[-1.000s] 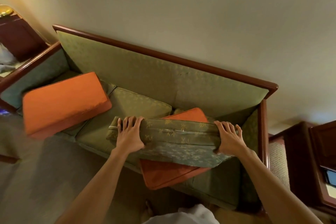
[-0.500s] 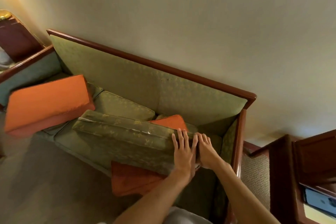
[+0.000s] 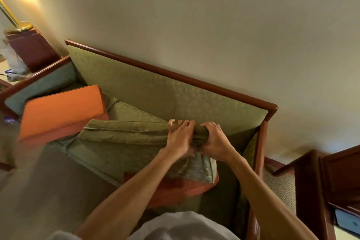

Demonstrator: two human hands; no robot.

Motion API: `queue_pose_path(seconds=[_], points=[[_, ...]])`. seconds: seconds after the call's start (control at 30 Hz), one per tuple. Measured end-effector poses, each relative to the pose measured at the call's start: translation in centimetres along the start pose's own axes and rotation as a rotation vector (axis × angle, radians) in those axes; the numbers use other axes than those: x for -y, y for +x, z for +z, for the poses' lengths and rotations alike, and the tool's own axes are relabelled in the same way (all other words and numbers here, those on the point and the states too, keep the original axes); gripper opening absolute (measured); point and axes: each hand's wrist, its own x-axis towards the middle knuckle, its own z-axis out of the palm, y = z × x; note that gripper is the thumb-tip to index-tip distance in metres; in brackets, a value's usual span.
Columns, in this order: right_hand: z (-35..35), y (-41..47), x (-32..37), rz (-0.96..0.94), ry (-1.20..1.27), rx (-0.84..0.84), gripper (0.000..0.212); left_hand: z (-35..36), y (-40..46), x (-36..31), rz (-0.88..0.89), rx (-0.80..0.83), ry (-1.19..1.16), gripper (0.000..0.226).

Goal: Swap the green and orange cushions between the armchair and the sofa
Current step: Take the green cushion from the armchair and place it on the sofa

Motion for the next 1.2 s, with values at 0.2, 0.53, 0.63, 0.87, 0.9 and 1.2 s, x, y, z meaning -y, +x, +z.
queue_pose_path(seconds=[0.2, 0.53, 0.63, 0.87, 0.9, 1.2], points=[[-5.1, 0.2, 15.2, -0.268, 0.037, -0.169, 0.082, -12.7, -3.2, 7.8, 0.011, -0.168, -0.42, 0.097], [4.5, 4.2, 11.5, -0.172, -0.486, 0.119, 0.128, -7.7, -11.5, 23.9, -0.164, -0.107, -0.921, 0.109], [2.5, 4.8, 10.6, -0.028, -0.551, 0.185, 0.13, -8.2, -12.8, 26.4, -0.213, -0.089, -0.954, 0.11], [2.2, 3.8, 9.6, 0.148, -0.573, 0.105, 0.124, -12.2, -10.1, 25.6, -0.197, 0.082, -0.521, 0.144], [2.2, 3.6, 9.5, 0.154, -0.565, 0.086, 0.123, -12.9, -9.2, 24.7, -0.211, 0.1, -0.346, 0.143], [2.0, 1.8, 9.3, 0.147, -0.506, 0.204, 0.135, -7.9, -3.4, 5.6, 0.195, 0.321, 0.061, 0.148]])
